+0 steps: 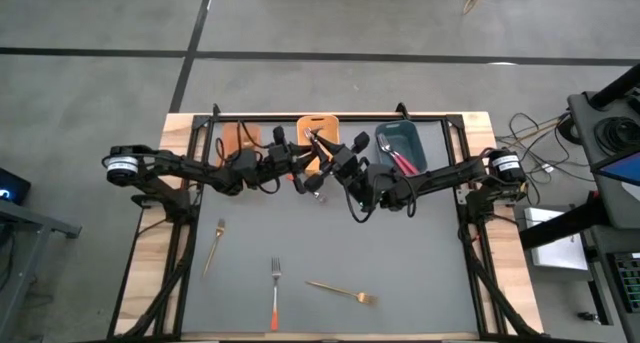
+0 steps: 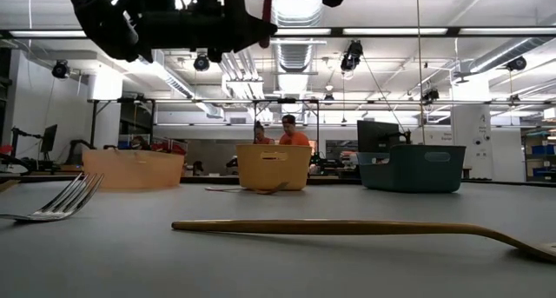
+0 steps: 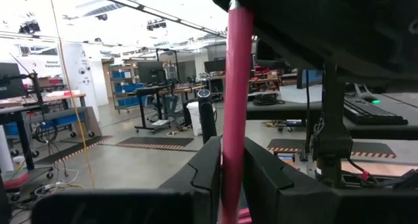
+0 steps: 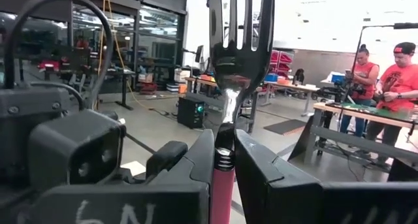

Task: Sort silverware by color (type)
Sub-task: Put the red fork into the blue bin

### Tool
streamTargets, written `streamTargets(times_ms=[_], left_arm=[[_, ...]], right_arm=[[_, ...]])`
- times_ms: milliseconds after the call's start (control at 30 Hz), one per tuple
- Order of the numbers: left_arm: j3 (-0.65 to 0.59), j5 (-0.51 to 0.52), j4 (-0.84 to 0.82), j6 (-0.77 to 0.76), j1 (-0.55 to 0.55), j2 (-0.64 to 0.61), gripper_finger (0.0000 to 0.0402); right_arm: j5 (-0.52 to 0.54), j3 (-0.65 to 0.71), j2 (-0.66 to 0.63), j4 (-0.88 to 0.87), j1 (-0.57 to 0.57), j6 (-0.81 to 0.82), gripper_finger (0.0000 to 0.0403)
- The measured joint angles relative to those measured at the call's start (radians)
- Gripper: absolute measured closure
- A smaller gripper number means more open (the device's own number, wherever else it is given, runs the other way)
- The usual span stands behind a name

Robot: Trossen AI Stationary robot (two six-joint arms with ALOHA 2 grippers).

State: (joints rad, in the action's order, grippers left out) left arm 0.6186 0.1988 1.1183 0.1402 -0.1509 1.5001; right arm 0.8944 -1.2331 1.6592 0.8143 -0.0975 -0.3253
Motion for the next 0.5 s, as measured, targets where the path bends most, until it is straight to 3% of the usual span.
streamTargets(times_ms=[267,500], left_arm=[[0.0,0.0,-0.002,-0.003,0.0,0.0,0.0316],[0.0,0.001,-0.015,-0.007,-0.001,-0.01,0.0259]], right_arm=[[0.048,0.0,-0.004,-0.009,0.0,-0.047,0.0376],[0.049,0.0,-0.106,-0.305,0.009,0.11,0.0376]])
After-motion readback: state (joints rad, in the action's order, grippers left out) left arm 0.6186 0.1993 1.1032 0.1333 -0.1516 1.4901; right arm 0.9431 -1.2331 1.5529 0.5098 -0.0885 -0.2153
